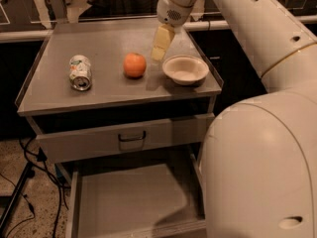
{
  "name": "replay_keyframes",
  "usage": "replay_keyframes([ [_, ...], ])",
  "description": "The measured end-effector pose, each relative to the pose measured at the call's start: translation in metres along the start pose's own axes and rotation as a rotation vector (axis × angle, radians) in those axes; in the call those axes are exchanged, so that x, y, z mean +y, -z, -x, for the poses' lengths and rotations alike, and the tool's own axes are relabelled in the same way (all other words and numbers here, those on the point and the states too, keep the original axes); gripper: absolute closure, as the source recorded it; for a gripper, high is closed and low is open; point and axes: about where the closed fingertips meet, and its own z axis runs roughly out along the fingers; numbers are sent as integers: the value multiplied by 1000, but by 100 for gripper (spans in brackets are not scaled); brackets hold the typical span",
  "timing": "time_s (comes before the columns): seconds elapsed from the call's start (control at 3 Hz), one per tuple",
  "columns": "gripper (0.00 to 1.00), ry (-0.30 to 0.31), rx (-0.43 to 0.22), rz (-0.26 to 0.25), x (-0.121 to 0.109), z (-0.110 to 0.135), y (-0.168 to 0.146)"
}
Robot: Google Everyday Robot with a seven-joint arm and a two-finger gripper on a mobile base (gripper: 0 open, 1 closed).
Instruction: Place orange into middle drawer
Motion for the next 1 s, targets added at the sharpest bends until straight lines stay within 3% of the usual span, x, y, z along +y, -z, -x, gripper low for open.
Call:
replay_keyframes([
  [1.0, 0, 103, -40, 44, 16, 56, -23],
])
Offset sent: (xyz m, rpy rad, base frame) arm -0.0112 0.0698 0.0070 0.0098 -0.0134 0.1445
